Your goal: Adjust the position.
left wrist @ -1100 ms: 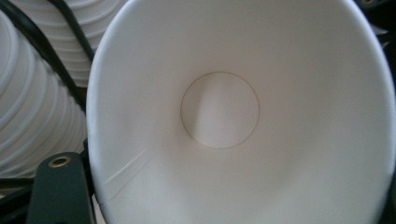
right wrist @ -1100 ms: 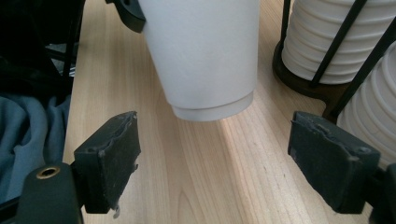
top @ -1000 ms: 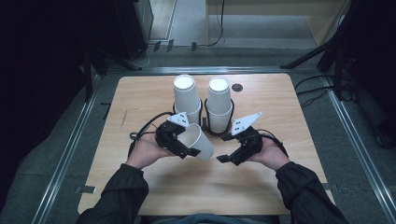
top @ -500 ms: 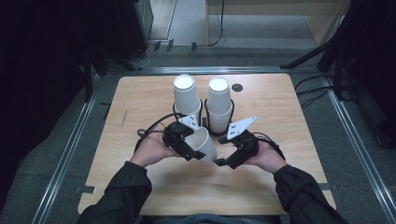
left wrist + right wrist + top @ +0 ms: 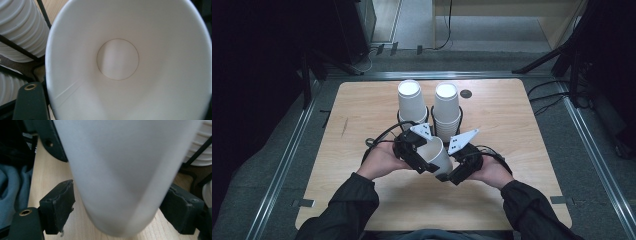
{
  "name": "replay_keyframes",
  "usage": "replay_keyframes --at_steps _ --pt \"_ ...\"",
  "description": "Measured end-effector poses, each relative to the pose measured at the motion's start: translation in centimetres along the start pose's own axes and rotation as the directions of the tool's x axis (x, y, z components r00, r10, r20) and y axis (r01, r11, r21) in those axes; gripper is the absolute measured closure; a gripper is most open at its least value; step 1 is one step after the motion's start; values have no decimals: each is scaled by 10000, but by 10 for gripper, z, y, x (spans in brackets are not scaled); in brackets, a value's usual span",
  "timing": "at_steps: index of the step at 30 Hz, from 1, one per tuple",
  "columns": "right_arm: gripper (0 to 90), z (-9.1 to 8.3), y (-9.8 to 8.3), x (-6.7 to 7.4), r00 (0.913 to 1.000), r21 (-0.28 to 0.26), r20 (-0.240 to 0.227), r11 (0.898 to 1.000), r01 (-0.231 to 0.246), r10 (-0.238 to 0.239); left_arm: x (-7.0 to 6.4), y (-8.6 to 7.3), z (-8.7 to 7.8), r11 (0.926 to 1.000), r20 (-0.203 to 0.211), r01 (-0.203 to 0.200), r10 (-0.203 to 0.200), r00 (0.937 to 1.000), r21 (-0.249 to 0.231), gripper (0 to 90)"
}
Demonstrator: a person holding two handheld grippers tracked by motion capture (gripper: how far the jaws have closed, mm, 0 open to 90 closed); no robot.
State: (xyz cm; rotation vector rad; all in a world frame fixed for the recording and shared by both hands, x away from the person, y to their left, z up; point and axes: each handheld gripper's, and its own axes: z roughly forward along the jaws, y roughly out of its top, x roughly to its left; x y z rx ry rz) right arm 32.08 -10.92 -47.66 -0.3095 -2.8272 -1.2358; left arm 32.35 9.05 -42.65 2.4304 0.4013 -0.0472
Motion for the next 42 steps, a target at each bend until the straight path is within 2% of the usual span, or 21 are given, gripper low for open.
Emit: replay_keyframes --at_steps 2,3,7,8,11,13,16,20,23,26,27,33,36,39,42 --pt "171 2 1 1 10000 59 25 10000 8 -8 -1 0 1 9999 36 107 -107 9999 34 177" --pt "211 2 2 1 10000 54 37 10000 18 -18 -1 1 2 9999 66 139 -140 9999 92 172" --pt "238 2 2 2 9999 76 108 9999 110 -111 -1 -1 2 10000 90 16 -16 10000 -44 143" --pt "239 1 2 1 10000 17 -45 10000 22 -22 0 -4 1 9992 185 -132 139 9997 -379 136" --pt "239 -1 3 1 9999 -14 -74 10000 82 -82 2 -8 0 9975 318 -475 492 9983 -517 125" --pt "239 -1 3 1 10000 -57 -59 10000 77 -77 2 -8 0 9969 359 -558 578 9977 -556 89" --pt "239 -4 3 -1 10000 -88 63 10000 -43 44 5 -10 0 9971 84 -446 452 9989 -624 3" --pt "239 -7 1 -4 9997 -64 174 9999 -142 143 7 -12 -3 9947 24 -316 320 9995 -980 3" --pt "239 -11 0 -6 9991 -179 345 9996 -221 227 9 -15 -8 9900 74 -15 26 10000 -1409 3" --pt "239 -15 0 -7 9986 -297 449 9992 -260 273 14 -17 -12 9806 235 520 -484 9986 -1890 0" --pt "239 -16 -1 -8 9986 -312 427 9991 -290 304 15 -18 -14 9781 249 586 -547 9982 -1997 0" --pt "239 -18 -2 -9 9981 -393 390 9981 -465 480 15 -22 -18 9734 138 638 -623 9980 -2199 0" --pt "239 -20 -3 -10 9978 -457 388 9976 -516 534 15 -25 -19 9679 -108 642 -688 9976 -2429 0" --pt "239 -21 -3 -10 9977 -541 355 9969 -563 583 17 -28 -18 9666 -118 700 -752 9971 -2466 0" --pt "239 -21 -2 -10 9976 -625 385 9965 -557 582 18 -30 -17 9594 -35 805 -845 9964 -2705 0"
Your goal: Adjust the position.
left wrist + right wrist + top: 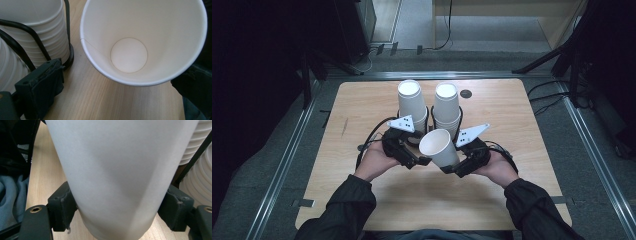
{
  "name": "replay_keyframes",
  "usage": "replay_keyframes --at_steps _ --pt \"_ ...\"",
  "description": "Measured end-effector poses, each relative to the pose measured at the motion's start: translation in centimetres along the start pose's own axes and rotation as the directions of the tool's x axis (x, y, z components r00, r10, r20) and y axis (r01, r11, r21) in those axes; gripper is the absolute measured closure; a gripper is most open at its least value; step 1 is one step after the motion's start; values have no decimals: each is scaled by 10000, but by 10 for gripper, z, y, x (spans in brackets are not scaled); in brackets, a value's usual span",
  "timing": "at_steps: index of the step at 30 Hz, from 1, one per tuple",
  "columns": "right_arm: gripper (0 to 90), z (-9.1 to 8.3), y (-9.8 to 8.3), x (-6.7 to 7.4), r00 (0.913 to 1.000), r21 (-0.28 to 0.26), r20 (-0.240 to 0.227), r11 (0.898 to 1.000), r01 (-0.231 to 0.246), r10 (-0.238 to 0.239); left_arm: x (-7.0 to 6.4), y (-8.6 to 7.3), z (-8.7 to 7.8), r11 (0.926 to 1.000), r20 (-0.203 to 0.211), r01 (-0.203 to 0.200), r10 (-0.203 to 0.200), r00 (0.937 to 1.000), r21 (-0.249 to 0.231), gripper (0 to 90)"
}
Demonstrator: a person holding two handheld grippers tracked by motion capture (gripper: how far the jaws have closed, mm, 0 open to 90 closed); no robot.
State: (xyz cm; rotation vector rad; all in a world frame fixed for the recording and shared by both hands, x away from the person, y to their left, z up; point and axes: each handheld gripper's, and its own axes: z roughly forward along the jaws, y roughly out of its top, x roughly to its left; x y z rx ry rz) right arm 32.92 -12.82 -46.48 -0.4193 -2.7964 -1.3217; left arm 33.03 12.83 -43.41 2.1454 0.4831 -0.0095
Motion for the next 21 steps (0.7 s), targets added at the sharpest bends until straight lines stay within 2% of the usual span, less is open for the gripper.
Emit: replay_keyframes --at_steps 3,7,15,18,21 --pt "239 0 0 0 10000 -77 7 10000 -55 55 -2 0 1 9999 -36 21 -21 10000 -130 0" --pt "239 0 1 0 10000 -162 -4 9998 -74 74 -6 2 6 9988 375 101 -83 9993 -476 0" --pt "239 2 2 1 9997 -317 -213 9994 -132 126 -12 6 12 9967 173 140 -126 9998 -797 0" --pt "239 6 3 2 9997 -301 -246 9995 -40 33 -14 7 16 9957 349 392 -364 9987 -840 0" --pt "239 9 4 4 9994 -260 -333 9997 8 -17 -15 8 19 9949 294 539 -516 9982 -853 0"
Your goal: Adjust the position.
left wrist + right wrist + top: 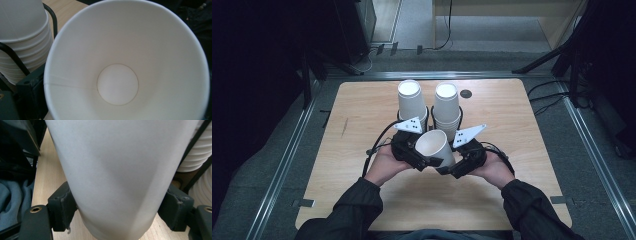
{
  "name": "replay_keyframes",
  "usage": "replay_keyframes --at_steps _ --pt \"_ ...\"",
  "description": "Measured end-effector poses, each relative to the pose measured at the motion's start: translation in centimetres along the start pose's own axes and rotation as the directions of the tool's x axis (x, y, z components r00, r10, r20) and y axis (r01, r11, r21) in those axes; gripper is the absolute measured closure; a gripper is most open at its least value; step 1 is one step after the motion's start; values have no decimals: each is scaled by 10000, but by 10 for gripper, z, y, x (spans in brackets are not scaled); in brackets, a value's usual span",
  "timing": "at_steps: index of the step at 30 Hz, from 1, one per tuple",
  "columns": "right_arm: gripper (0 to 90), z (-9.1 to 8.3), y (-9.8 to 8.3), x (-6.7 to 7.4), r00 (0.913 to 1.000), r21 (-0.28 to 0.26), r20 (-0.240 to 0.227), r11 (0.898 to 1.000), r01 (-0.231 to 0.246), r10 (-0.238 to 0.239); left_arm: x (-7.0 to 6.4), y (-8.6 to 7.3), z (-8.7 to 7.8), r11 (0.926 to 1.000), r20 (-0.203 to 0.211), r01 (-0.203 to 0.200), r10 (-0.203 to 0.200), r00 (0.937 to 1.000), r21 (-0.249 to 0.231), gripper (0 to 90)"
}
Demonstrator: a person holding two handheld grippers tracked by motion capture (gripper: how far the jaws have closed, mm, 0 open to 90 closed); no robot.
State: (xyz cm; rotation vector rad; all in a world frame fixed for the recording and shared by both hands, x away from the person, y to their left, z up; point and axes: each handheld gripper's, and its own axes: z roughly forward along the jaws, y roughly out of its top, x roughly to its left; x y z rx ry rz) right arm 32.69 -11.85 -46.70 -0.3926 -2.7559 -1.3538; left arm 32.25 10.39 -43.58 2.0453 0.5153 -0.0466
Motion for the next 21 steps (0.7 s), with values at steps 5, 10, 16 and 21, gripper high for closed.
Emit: replay_keyframes --at_steps 5,10,16,21 --pt "240 1 1 2 10000 64 -77 10000 32 -31 -2 1 -3 10000 -39 -64 64 10000 -2 104" --pt "240 -2 1 0 10000 -74 -48 10000 52 -53 1 1 -6 9996 88 258 -257 9996 -98 140" --pt "212 -1 1 2 9998 -43 150 9999 -140 141 0 2 -8 9997 -98 190 -189 9998 118 163" --pt "165 -1 0 2 9992 176 239 9994 -310 305 3 -2 -18 9996 -387 222 -215 9990 185 163"
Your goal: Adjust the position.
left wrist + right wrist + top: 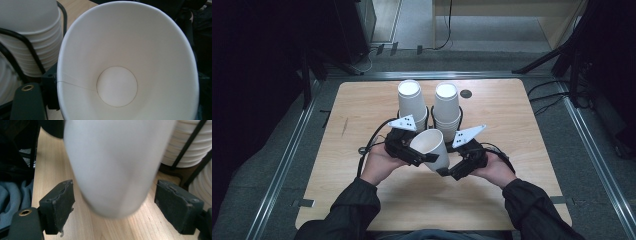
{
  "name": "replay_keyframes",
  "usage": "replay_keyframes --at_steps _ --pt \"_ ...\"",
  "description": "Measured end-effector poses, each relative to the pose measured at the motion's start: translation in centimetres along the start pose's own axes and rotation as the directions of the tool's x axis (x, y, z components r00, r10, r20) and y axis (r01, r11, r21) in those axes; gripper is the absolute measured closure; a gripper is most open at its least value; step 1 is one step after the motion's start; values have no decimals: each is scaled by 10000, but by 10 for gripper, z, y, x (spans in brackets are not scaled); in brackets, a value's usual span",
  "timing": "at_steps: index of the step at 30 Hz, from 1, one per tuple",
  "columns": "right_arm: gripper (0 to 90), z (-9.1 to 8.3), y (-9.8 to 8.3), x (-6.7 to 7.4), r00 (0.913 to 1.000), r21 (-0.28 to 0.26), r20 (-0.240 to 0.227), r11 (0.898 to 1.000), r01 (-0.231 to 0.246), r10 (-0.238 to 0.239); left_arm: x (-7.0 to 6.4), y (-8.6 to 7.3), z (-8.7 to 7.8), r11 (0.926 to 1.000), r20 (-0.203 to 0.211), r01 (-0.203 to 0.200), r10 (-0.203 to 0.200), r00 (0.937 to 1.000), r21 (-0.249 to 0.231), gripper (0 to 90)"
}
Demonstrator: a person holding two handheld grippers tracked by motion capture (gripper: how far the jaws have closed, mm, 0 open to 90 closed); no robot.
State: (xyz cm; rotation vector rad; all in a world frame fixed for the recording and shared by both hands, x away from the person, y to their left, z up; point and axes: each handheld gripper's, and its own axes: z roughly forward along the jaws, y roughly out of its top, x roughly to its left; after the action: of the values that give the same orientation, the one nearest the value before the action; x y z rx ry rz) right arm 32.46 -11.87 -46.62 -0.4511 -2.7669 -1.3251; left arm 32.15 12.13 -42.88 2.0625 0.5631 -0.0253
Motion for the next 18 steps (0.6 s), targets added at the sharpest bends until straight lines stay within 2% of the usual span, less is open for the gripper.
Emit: replay_keyframes --at_steps 4,9,13,16,18 --pt "165 -3 -2 0 9995 143 212 9996 -234 231 2 -6 -6 9996 -509 -173 185 9985 237 163" --pt "166 -5 -7 1 9949 297 972 9991 -306 275 3 -11 -12 9988 -681 -10 44 9977 498 162" --pt "166 -6 -10 4 9870 358 1547 9981 -498 437 3 -16 -15 9979 -825 -33 86 9966 650 162" --pt "166 -6 -12 4 9859 390 1631 9983 -438 369 3 -18 -18 9978 -975 32 33 9952 668 162" --pt "167 -7 -11 3 9861 613 1647 9976 -324 219 4 -20 -19 9972 -1124 123 -40 9937 736 161"
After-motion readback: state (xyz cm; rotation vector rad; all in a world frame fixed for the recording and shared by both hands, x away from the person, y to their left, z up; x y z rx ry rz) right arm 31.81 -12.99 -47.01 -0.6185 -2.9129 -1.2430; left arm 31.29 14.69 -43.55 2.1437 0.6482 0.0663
